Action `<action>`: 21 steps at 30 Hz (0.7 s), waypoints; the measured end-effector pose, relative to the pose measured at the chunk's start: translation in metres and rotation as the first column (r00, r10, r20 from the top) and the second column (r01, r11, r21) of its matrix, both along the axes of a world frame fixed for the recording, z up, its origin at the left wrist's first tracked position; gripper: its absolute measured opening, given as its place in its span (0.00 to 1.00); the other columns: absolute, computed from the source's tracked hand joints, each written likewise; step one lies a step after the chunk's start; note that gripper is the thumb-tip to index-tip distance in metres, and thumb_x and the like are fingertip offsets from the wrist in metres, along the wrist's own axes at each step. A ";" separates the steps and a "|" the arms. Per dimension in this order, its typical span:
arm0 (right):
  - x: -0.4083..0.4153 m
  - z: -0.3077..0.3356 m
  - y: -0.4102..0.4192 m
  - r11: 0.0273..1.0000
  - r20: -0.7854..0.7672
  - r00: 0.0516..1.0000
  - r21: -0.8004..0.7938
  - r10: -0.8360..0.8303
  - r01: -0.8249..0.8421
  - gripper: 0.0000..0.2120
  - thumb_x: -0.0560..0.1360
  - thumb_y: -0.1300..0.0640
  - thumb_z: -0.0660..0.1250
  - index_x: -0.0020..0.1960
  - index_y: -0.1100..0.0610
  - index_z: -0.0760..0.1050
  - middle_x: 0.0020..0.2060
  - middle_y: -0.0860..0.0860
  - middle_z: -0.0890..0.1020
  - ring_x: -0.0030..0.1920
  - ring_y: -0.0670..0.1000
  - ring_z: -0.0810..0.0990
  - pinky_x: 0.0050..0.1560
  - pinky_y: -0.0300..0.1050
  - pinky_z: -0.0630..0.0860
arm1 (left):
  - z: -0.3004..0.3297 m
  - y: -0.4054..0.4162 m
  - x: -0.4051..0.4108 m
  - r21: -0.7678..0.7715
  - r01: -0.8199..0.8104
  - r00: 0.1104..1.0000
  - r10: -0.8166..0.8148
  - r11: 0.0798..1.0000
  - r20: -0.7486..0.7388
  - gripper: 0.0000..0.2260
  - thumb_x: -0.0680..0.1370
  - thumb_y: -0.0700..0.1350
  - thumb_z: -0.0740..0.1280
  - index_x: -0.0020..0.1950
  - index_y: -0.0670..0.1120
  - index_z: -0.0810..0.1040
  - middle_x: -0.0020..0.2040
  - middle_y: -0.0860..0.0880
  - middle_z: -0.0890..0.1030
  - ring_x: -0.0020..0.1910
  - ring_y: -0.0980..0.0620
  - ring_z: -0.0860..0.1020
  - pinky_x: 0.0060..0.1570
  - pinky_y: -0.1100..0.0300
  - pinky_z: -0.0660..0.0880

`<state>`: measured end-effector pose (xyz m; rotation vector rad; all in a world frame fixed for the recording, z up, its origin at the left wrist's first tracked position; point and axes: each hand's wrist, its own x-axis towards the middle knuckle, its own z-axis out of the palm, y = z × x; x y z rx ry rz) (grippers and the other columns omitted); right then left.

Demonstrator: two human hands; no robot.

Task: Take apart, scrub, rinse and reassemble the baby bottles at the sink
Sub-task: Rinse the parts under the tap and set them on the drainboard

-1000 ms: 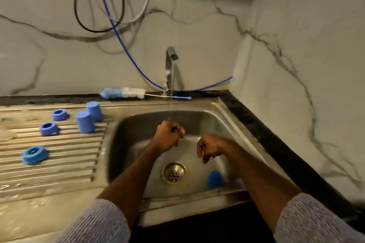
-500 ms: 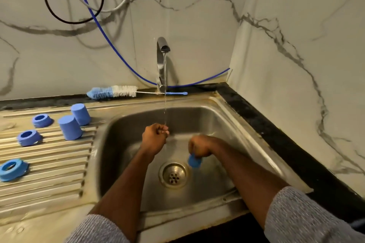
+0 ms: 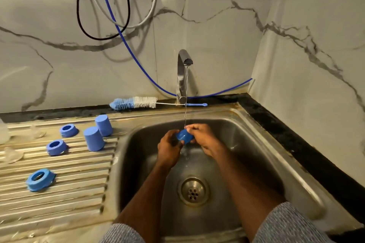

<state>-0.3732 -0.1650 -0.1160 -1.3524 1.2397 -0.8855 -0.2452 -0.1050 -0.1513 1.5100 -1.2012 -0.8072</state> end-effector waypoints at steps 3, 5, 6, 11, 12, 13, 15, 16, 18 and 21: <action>0.000 0.001 -0.002 0.999 0.072 0.997 0.042 0.019 -0.022 0.10 0.83 0.57 0.61 0.60 0.54 0.79 0.58 0.54 0.82 0.54 0.52 0.81 0.45 0.43 0.79 | 0.003 -0.003 -0.003 -0.015 0.028 0.985 -0.030 0.999 -0.170 0.13 0.81 0.41 0.68 0.65 0.50 0.77 0.58 0.45 0.82 0.53 0.46 0.83 0.56 0.44 0.81; 0.003 0.002 -0.001 0.997 0.116 0.992 0.045 0.053 -0.059 0.10 0.84 0.54 0.60 0.59 0.52 0.79 0.58 0.55 0.82 0.56 0.55 0.82 0.45 0.47 0.81 | 0.010 -0.002 -0.010 0.004 0.030 0.908 -0.025 1.000 -0.419 0.10 0.83 0.40 0.64 0.64 0.43 0.76 0.57 0.40 0.81 0.54 0.41 0.83 0.56 0.42 0.81; 0.003 0.005 0.002 0.994 0.144 0.985 0.041 0.090 -0.097 0.11 0.84 0.54 0.60 0.58 0.52 0.80 0.58 0.55 0.82 0.56 0.56 0.82 0.47 0.51 0.83 | 0.015 -0.001 -0.013 0.014 0.041 0.838 -0.027 0.999 -0.545 0.10 0.85 0.40 0.62 0.64 0.40 0.75 0.57 0.38 0.81 0.55 0.39 0.83 0.56 0.44 0.82; 0.010 -0.002 0.009 0.957 0.103 0.955 -0.109 0.280 -0.269 0.10 0.78 0.57 0.71 0.58 0.49 0.78 0.60 0.52 0.78 0.58 0.55 0.81 0.49 0.48 0.84 | 0.017 -0.004 -0.008 0.063 0.103 0.594 -0.011 0.993 -0.805 0.18 0.87 0.48 0.56 0.64 0.36 0.77 0.59 0.35 0.83 0.61 0.38 0.81 0.60 0.46 0.79; 0.014 -0.002 0.011 0.961 0.052 0.968 -0.143 0.246 -0.236 0.09 0.78 0.56 0.70 0.58 0.49 0.77 0.58 0.50 0.79 0.57 0.53 0.81 0.49 0.46 0.83 | 0.015 -0.005 -0.006 0.072 0.103 0.592 -0.003 0.992 -0.806 0.18 0.87 0.48 0.57 0.64 0.35 0.77 0.59 0.34 0.83 0.61 0.38 0.81 0.60 0.47 0.80; 0.018 -0.001 0.013 0.966 0.026 0.980 -0.171 0.199 -0.191 0.07 0.79 0.55 0.69 0.57 0.51 0.77 0.55 0.49 0.79 0.55 0.51 0.81 0.48 0.43 0.82 | 0.013 -0.006 -0.005 0.066 0.107 0.587 -0.010 0.992 -0.809 0.18 0.86 0.47 0.57 0.64 0.35 0.77 0.58 0.34 0.82 0.60 0.39 0.82 0.58 0.48 0.81; 0.026 0.003 0.015 0.979 0.048 0.994 -0.184 0.096 -0.085 0.09 0.82 0.52 0.65 0.56 0.56 0.78 0.49 0.48 0.80 0.52 0.49 0.80 0.48 0.41 0.80 | 0.013 -0.008 -0.006 0.044 0.100 0.605 -0.026 0.994 -0.795 0.15 0.86 0.46 0.58 0.62 0.36 0.77 0.57 0.34 0.82 0.54 0.42 0.84 0.52 0.51 0.83; 0.027 0.005 0.015 0.984 0.065 0.997 -0.173 0.043 -0.032 0.11 0.83 0.51 0.62 0.55 0.58 0.78 0.47 0.48 0.80 0.51 0.50 0.80 0.49 0.43 0.80 | 0.012 -0.009 -0.008 0.037 0.091 0.625 -0.028 0.995 -0.780 0.13 0.86 0.44 0.58 0.61 0.36 0.77 0.55 0.35 0.82 0.50 0.45 0.84 0.47 0.54 0.83; 0.028 0.006 0.012 0.992 0.078 0.997 -0.127 -0.003 0.013 0.14 0.84 0.49 0.59 0.54 0.56 0.79 0.47 0.49 0.81 0.51 0.51 0.80 0.49 0.47 0.80 | 0.014 -0.008 -0.012 0.026 0.068 0.658 -0.025 0.997 -0.753 0.12 0.86 0.42 0.58 0.60 0.37 0.77 0.54 0.37 0.82 0.46 0.48 0.84 0.43 0.57 0.82; 0.023 0.006 0.009 0.997 0.246 0.967 -0.020 0.072 -0.069 0.15 0.85 0.49 0.55 0.56 0.51 0.80 0.52 0.54 0.83 0.49 0.53 0.81 0.40 0.41 0.77 | 0.019 -0.008 -0.016 0.021 0.029 0.576 0.000 0.999 -0.818 0.15 0.87 0.44 0.55 0.61 0.36 0.76 0.53 0.36 0.82 0.46 0.45 0.83 0.47 0.54 0.82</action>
